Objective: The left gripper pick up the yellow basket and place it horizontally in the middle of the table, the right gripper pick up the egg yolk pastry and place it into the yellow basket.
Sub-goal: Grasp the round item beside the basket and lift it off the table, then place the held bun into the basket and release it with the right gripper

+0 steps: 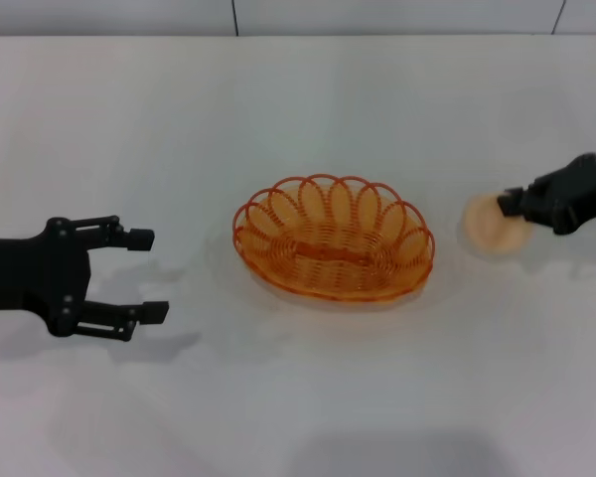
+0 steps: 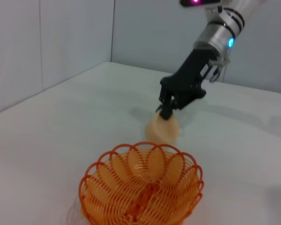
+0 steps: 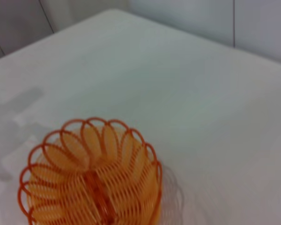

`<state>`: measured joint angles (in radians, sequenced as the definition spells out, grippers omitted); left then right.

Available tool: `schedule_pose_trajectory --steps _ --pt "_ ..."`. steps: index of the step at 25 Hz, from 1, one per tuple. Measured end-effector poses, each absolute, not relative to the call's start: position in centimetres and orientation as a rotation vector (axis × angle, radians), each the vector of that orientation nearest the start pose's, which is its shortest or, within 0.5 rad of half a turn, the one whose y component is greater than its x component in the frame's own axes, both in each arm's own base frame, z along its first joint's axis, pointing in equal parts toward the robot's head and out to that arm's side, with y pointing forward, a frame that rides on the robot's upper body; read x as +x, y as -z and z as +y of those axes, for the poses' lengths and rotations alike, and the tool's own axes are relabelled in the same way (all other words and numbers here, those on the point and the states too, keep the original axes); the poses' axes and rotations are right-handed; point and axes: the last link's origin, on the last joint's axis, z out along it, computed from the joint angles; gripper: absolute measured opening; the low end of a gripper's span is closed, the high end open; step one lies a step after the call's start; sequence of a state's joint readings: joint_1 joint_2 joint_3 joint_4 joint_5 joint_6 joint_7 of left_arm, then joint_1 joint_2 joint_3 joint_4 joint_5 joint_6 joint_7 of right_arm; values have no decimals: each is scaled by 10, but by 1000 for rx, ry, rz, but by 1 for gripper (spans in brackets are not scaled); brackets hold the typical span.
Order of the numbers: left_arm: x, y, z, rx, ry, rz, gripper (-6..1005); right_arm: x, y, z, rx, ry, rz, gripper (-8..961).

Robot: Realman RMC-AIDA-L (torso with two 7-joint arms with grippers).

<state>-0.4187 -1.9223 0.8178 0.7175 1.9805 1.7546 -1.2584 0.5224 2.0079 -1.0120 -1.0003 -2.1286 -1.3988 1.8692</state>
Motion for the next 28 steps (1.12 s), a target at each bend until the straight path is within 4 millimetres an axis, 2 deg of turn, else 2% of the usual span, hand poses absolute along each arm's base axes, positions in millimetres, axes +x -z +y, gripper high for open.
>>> schedule_pose_trajectory --steps 6,11,14,20,28 --pt "-304 -55 282 -2901 517 -395 895 227 -50 373 -2690 -229 660 29" --pt "-305 -52 278 -2900 523 -399 894 208 -47 373 -2733 -327 571 29" --pt "-305 -51 279 -2898 523 -394 894 195 -37 369 -2790 -372 520 29" --pt "-303 -51 280 -2904 527 -383 895 175 -3 366 -2854 -455 429 30" --pt "-302 -49 280 -2908 526 -382 895 170 26 367 -2841 -492 413 30"
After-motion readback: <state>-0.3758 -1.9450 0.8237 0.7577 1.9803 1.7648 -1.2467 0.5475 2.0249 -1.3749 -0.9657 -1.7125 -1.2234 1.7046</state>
